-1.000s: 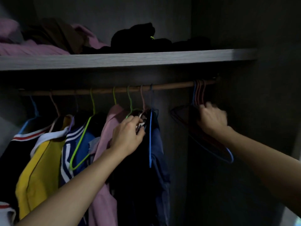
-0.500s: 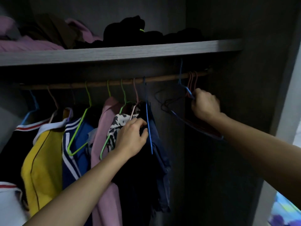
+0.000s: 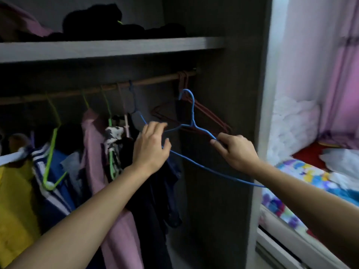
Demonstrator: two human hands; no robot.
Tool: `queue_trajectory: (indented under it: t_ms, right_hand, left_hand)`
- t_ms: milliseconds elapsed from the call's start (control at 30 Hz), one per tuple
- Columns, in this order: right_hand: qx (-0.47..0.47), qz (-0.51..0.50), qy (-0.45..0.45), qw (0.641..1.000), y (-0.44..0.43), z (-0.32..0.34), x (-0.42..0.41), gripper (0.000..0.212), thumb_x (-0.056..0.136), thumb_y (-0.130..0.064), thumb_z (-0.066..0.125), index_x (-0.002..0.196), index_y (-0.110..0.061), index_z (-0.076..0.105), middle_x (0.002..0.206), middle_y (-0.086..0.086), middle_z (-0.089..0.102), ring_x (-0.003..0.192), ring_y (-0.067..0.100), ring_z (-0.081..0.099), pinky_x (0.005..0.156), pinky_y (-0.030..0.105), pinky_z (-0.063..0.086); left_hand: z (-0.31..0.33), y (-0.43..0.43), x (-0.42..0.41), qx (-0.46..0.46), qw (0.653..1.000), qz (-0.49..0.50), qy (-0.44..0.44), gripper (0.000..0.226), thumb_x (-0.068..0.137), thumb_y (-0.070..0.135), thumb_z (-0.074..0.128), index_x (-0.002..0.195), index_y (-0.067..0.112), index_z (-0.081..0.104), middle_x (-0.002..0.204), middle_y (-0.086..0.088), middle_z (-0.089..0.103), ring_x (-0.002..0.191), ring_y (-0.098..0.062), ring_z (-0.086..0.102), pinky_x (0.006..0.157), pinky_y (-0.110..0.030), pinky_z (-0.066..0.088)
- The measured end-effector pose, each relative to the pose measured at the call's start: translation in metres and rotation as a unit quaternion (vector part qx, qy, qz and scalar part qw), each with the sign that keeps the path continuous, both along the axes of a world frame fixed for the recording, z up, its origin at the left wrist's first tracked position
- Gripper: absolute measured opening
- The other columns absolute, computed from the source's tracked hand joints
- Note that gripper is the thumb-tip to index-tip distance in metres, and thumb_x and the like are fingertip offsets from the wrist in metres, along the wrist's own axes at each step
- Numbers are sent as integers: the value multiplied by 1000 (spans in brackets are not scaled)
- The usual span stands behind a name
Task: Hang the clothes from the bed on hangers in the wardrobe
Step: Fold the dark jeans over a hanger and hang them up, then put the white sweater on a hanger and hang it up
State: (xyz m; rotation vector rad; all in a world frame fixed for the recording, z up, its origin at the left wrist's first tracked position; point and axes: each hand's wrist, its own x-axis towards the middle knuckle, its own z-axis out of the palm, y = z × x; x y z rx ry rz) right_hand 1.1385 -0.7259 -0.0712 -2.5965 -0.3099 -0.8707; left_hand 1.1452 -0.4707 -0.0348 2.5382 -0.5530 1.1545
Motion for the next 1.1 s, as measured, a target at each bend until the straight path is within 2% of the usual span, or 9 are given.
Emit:
queue_trajectory:
  t_ms: [167,333,467,600,700,800,900,967,1100]
  right_hand:
    - [-30,-51,-60,996,-81,-35,-80,41,93,-56,40,65,-26,36,48,-4,32,54,36,54,46,29,30]
    - [-69,-166,-49,983,-197,-71,-164,63,95,-63,28,60,-14,46,50,11,52,53,36,56,45,33,35]
    - [-66,-272,-14,960,-290,-103,-241,52,92,-54,37,61,-14,50,53,13,58,52,35,60,43,33,38]
    - [-19,-342,36,939,-378,-127,-314,46,89,-58,36,61,-23,48,53,5,58,54,31,59,47,29,27]
    - [76,-360,109,923,-441,-140,-359,31,88,-50,50,83,-23,64,59,-5,58,58,21,57,52,34,39]
    - [155,-348,145,913,-492,-151,-389,19,89,-38,64,104,-27,65,66,-5,61,57,8,55,59,35,46]
    - [233,-350,144,896,-534,-166,-404,22,90,-46,61,90,-25,67,62,-1,59,54,7,53,56,37,44]
    - [265,-367,144,880,-562,-180,-409,40,90,-53,56,73,-18,65,58,5,56,52,12,50,57,45,43]
    - [290,-425,142,846,-619,-214,-413,52,92,-42,60,54,-6,56,46,-5,49,45,10,45,54,43,39]
  left_hand:
    - [-41,-71,-5,1,995,-84,49,50,89,39,41,125,9,56,116,-10,61,107,-30,55,93,-43,41]
    - [-92,-173,-33,8,958,-242,151,49,86,48,33,101,16,67,92,-2,63,85,-27,63,78,-40,48]
    - [-129,-278,-62,35,926,-312,211,48,83,49,32,105,22,65,101,-2,62,90,-27,62,78,-37,49]
    - [-163,-396,-97,46,892,-373,250,30,87,35,42,98,19,66,92,-3,65,85,-26,62,73,-40,50]
    - [-189,-484,-134,66,860,-424,276,18,93,28,49,96,19,64,89,1,63,83,-20,60,71,-39,48]
    - [-214,-557,-173,83,831,-468,288,11,95,24,54,96,19,63,88,4,59,83,-17,59,70,-37,48]
    - [-234,-617,-202,113,809,-500,287,11,94,25,54,97,20,63,90,3,59,85,-18,58,71,-38,48]
    - [-245,-652,-209,128,805,-501,290,14,94,27,53,99,22,64,90,3,57,87,-18,57,73,-36,47]
    - [-272,-711,-192,139,817,-478,291,17,93,27,54,103,20,65,98,4,56,96,-16,52,85,-33,43]
